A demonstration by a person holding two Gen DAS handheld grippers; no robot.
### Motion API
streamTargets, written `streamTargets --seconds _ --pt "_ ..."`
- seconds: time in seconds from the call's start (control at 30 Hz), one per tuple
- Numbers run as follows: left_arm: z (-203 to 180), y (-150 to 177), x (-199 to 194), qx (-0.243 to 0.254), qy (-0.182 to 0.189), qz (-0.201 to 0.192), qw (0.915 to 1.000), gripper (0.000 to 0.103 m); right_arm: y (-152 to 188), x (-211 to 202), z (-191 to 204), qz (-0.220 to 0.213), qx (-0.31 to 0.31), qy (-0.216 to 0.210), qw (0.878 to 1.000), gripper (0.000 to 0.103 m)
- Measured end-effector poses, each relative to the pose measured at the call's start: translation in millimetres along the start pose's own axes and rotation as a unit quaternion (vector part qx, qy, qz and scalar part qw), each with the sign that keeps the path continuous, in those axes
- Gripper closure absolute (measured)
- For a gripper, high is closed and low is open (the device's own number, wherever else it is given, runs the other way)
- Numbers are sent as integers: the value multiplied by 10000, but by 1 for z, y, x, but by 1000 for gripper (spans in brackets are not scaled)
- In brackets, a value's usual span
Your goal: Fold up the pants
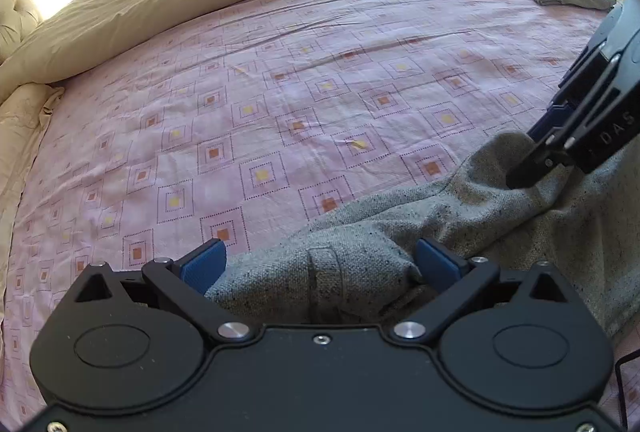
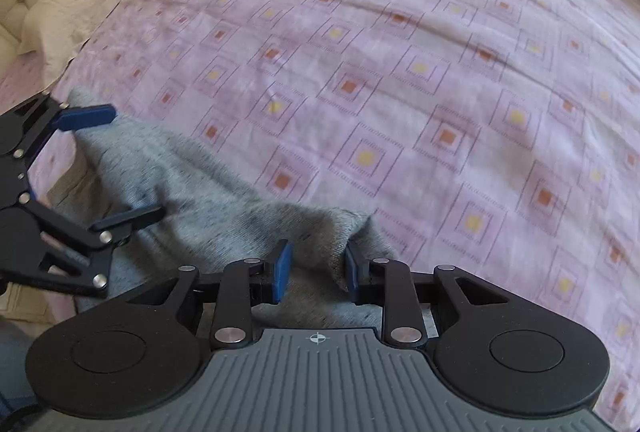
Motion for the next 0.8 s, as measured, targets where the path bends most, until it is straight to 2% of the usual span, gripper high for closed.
streamTargets --seconds 0.1,0.27,0.3,0.33,0.37,0.47,0.6,0.7,0.8 --pt "1 0 2 -5 37 15 10000 3 4 -4 5 -94 -8 34 9999 74" --pt "3 -2 4 -59 91 66 9999 3 -12 11 -10 -23 1082 -157 9940 74" --pt "3 -1 4 -69 93 68 9999 3 -15 12 -10 -47 1204 -166 9926 80" --pt "3 -1 3 -69 94 70 9999 3 -16 13 -10 -65 1308 -160 9913 91" --pt "3 -1 2 -73 98 70 9999 3 -16 14 -11 -66 1399 -96 9901 96" --pt "2 -1 -2 -115 158 107 9998 3 -12 8 -15 -112 1739 -108 9846 97" --pt "8 -9 -15 -250 215 25 9995 3 -13 -10 -26 -435 2122 -92 9762 98" --pt "17 -21 -27 -326 168 -176 9992 3 -26 -19 -41 -740 2462 76 9664 98" --pt "31 -22 -25 -529 140 -120 9984 3 -41 -17 -54 -878 2639 255 9602 99"
Point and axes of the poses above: each gripper's, at about its wrist camera, not at the fingertips, and x roughly the way its jaws point, z to its left, y to its underside, the point moved 9 cm from there along x, roughly the way its jaws point, and after that the axes turned 15 degrees about y, right-handed, at the moved point
